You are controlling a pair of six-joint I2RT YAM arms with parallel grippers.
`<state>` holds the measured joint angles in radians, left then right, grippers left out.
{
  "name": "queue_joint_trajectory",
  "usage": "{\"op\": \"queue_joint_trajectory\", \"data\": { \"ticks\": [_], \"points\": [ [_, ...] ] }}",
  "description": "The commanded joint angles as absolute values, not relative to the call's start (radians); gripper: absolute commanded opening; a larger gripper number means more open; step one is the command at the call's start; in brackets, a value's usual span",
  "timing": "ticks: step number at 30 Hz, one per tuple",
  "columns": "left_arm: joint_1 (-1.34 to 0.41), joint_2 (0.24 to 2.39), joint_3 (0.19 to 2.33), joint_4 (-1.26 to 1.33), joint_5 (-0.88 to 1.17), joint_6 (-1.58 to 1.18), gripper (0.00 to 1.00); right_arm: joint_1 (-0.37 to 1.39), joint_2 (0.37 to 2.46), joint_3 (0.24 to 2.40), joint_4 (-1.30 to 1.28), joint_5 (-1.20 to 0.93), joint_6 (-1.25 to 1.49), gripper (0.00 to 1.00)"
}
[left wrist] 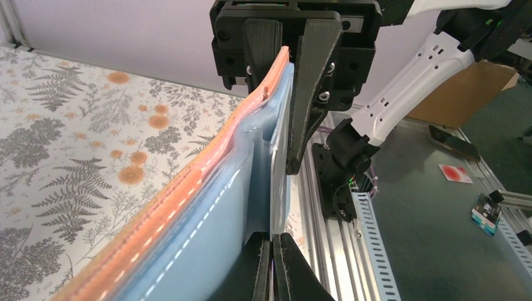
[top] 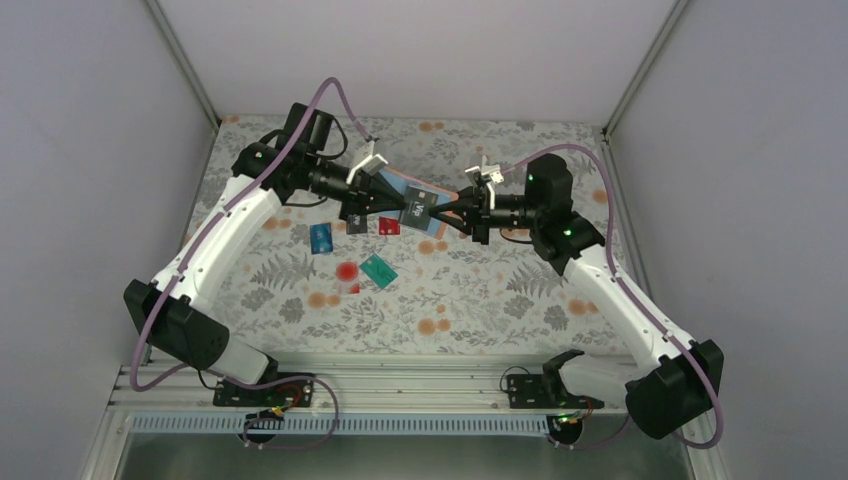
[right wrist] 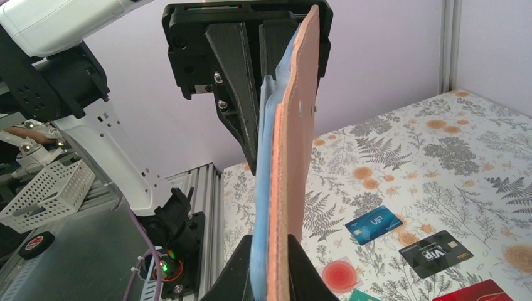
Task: Take the credit cards out of the card holder
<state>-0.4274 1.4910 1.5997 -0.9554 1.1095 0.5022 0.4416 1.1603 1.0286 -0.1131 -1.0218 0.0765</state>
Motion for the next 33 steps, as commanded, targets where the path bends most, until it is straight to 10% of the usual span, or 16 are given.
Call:
{"op": "queue_joint_trajectory", "data": {
  "ticks": [1,18,33],
  "points": [
    [-0.425,1.469,1.624,-0.957,1.156,0.529,0.02,0.436,1.137,1.037,-0.119,-1.05,0.053,0.04],
    [-0.415,1.451,1.611,-0.976,1.157,0.561,0.02,0.436,1.126,1.037,-0.15,-1.032,0.028,0.19],
    [-0.4,1.444,1.632,-1.044,1.143,0.619,0.02,0.427,1.118,1.043,-0.178,-1.017,0.006,0.04]
  ]
}}
